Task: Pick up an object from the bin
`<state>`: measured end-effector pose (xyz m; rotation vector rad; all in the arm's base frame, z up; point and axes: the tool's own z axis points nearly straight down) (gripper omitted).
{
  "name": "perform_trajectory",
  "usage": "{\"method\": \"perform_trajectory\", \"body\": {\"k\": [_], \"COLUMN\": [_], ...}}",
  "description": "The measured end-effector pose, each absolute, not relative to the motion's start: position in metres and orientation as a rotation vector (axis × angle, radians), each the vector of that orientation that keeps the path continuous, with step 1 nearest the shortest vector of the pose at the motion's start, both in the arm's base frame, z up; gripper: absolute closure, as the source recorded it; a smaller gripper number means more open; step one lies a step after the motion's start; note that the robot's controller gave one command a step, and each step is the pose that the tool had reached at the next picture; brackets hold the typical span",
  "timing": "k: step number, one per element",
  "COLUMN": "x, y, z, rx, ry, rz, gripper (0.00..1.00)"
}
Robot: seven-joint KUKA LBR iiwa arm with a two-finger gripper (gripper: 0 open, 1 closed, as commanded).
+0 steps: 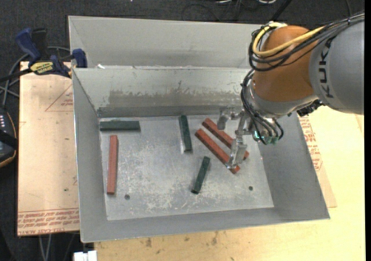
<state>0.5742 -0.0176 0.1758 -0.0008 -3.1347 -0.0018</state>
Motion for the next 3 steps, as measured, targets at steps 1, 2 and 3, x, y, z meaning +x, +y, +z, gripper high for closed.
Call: {"method": "perform_trajectory", "body": {"k": [1, 2, 3], "x": [0.554, 0.555, 0.552], "y": [0.016, 0.016, 0.036], "z": [0.070, 0.072, 0.211], "rx": [0.492, 0.491, 0.517], "ry": [-3.100, -3.105, -3.111], "rz": [-0.003, -0.002, 0.000], "gripper": [0.00, 1.00, 1.00]}}
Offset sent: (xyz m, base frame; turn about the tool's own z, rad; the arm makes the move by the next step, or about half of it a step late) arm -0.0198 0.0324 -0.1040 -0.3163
